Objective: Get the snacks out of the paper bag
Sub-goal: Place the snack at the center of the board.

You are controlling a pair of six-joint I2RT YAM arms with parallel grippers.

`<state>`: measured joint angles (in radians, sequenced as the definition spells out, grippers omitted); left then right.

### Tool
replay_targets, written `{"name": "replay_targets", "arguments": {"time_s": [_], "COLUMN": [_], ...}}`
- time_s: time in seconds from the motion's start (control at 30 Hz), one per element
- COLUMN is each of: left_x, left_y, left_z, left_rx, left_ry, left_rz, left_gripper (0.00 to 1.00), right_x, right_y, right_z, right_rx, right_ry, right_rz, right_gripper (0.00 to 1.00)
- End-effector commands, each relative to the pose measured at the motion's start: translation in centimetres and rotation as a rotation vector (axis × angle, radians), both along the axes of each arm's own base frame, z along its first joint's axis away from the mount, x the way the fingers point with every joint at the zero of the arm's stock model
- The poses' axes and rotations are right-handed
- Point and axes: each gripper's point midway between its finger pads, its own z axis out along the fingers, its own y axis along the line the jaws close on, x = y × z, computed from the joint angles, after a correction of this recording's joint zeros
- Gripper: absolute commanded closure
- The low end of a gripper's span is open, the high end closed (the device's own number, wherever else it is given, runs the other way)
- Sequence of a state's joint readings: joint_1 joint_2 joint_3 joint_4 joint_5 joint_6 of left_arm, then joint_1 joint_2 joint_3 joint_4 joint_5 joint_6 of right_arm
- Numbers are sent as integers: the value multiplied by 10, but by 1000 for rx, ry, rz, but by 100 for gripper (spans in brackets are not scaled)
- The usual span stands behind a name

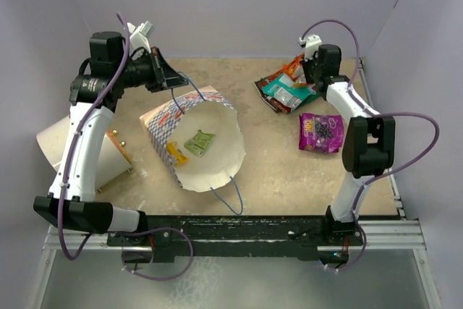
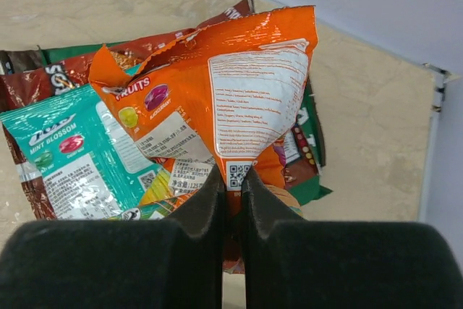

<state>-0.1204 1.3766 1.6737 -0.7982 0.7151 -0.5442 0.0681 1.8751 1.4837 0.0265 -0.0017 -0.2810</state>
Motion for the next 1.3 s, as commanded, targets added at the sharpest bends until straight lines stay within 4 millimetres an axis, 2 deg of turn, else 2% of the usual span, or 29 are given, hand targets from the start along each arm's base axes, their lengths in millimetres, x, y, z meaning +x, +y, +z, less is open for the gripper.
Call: {"name": "replay_targets", "arguments": {"time_s": [0.0, 0.03, 0.1, 0.17, 0.2, 0.33, 0.4, 0.47, 0.53, 0.63, 0.73, 0.8, 0.87, 0.9, 0.97, 1.1, 1.2, 1.27], "left_x": [2, 2, 2, 1, 0, -3, -3, -2, -1, 1, 0, -1, -2, -2, -3, -4, -4, -3], "left_y": [-5, -6, -9, -10, -10, -12, -13, -13, -13, -14, -13, -11, -11, -11, -10, -9, -7, -6], "left_z": [19, 19, 18, 17, 17, 16, 16, 12, 9, 7, 9, 9, 7, 6, 6, 4, 5, 8], "left_rx": [-18, -29, -48, -57, -59, -80, -91, -92, -92, -104, -105, -99, -99, -97, -96, -93, -97, -108], "left_ry": [-67, -61, -48, -38, -33, -6, 1, 9, 18, 38, 48, 52, 65, 73, 83, 115, 129, 135], "left_rz": [-36, -41, -49, -52, -52, -57, -62, -59, -55, -53, -43, -33, -30, -30, -28, -16, 0, 7], "left_gripper": [100, 100, 100, 100, 100, 100, 100, 100, 100, 100, 100, 100, 100, 100, 100, 100, 100, 100], "right_x": [15, 15, 13, 7, 3, -19, -35, -51, -70, -107, -160, -197, -235, -253, -286, -336, -366, -378], "right_y": [13, 13, 9, 0, -3, -14, -10, -1, 20, 85, 162, 201, 231, 242, 258, 274, 288, 295], "right_z": [0, -3, -5, 1, 5, 51, 77, 88, 88, 85, 90, 99, 108, 117, 115, 111, 106, 103], "right_rx": [80, 85, 81, 74, 71, 51, 84, 107, 139, 191, 264, 328, 388, 411, 415, 372, 308, 251], "right_ry": [-17, 0, 30, 47, 55, -7, -52, -65, -42, -19, -49, -85, -106, -126, -135, -187, -251, -307], "right_rz": [18, 13, -19, -76, -98, -148, -148, -130, -78, 104, 345, 473, 595, 656, 764, 979, 1177, 1278], "right_gripper": [86, 81, 66, 49, 43, 27, 20, 13, 9, 8, 8, 8, 8, 8, 8, 9, 12, 13]}}
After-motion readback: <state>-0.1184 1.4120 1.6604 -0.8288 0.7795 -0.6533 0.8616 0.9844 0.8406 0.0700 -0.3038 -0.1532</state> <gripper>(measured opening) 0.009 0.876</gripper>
